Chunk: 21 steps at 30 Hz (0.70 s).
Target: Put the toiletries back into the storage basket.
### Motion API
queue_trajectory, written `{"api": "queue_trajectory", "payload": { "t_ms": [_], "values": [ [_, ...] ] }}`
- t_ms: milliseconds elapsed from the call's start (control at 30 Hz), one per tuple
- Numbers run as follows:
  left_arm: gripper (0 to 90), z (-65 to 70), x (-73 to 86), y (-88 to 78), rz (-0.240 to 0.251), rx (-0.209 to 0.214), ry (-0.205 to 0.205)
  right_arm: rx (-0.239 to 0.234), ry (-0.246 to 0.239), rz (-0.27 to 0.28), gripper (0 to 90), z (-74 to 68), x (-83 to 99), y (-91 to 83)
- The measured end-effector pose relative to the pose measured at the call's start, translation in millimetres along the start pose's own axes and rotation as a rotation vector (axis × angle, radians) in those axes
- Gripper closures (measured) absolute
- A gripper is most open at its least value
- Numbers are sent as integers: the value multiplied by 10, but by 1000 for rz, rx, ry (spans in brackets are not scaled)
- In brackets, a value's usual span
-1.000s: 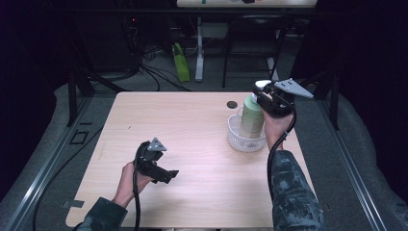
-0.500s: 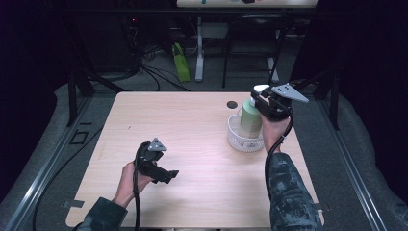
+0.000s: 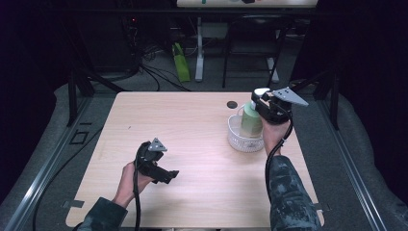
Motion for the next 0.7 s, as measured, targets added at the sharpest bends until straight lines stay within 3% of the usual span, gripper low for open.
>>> {"api": "queue_trajectory", "payload": {
  "t_ms": [700],
  "values": [
    [0, 13, -3, 7, 0, -4, 2, -11, -32, -3, 667, 19, 62, -86]
  ]
}}
Point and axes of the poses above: each handheld gripper's, and its own axes: y roughly forward along the jaws, x roughly out of its underside, z roughly to its right, the point moved 1 cm from there along y, roughly forward along the jaws, and after that the axes turned 11 degrees about -z, right-handed, at the moved point
